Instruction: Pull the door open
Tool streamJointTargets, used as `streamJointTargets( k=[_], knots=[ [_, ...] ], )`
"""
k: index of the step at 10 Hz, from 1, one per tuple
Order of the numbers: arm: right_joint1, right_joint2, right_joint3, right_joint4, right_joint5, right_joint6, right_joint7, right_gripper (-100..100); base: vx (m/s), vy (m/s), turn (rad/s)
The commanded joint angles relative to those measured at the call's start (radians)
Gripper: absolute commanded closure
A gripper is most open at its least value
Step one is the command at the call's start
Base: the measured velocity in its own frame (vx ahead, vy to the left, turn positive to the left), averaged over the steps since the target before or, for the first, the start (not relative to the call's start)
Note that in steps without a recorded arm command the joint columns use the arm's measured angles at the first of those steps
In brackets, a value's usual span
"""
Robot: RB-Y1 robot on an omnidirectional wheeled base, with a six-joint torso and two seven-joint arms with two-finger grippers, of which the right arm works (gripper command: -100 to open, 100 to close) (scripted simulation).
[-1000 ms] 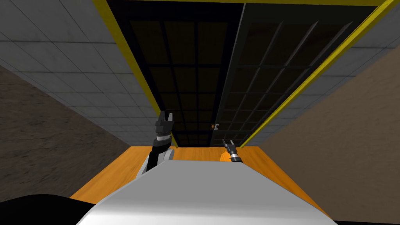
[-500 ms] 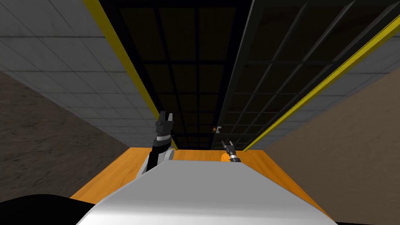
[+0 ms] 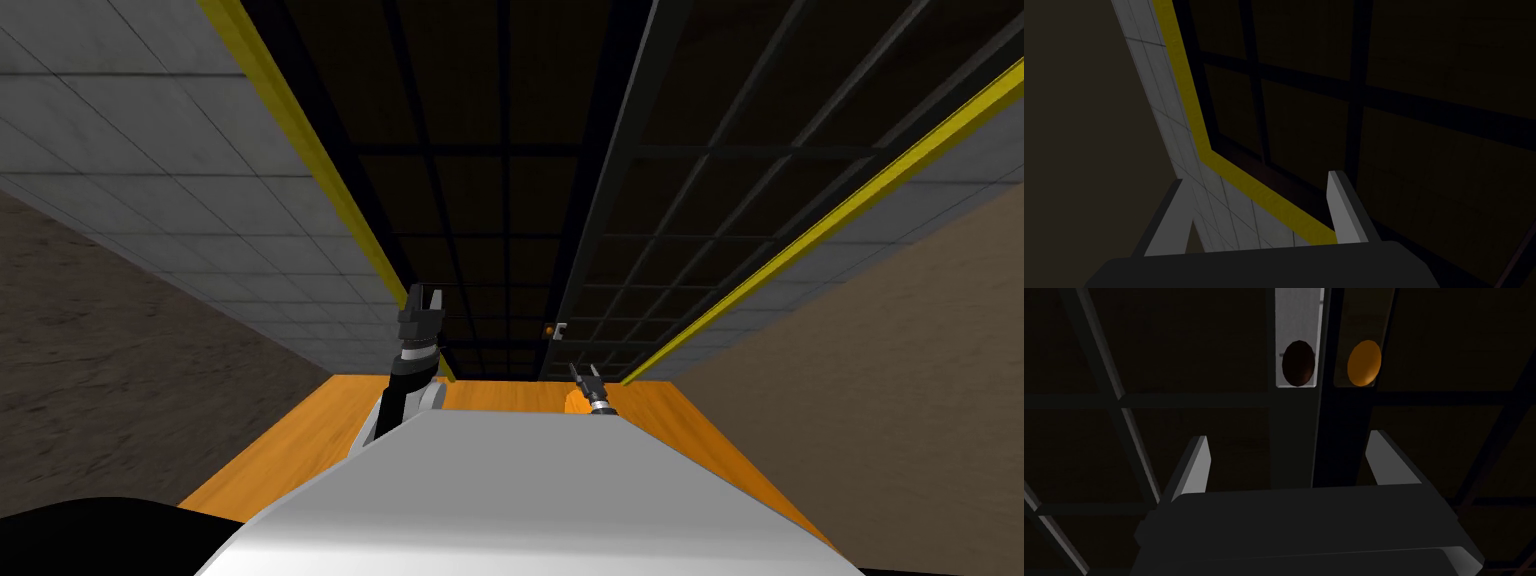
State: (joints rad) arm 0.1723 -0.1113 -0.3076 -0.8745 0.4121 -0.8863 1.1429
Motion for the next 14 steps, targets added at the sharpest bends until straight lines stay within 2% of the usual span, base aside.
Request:
streamJointTargets(
  k=[1,5,11,13,14],
  knots=[
    [0.022,-0.003,-0.016,0.005,-0.001,0.002,0.005,-100,-0.176,-0.013,-0.02],
    [0.062,-0.013,-0.068,0.027,-0.006,0.016,0.02,-100,-0.165,-0.028,-0.013],
    [0.124,-0.025,-0.179,0.066,-0.015,0.045,0.056,-100,-0.164,-0.027,0.016],
    [0.124,-0.025,-0.179,0.066,-0.015,0.045,0.056,-100,-0.066,-0.019,0.005],
    [0.13,-0.025,-0.193,0.071,-0.016,0.049,0.062,-100,-0.029,0.006,0.012]
  ],
)
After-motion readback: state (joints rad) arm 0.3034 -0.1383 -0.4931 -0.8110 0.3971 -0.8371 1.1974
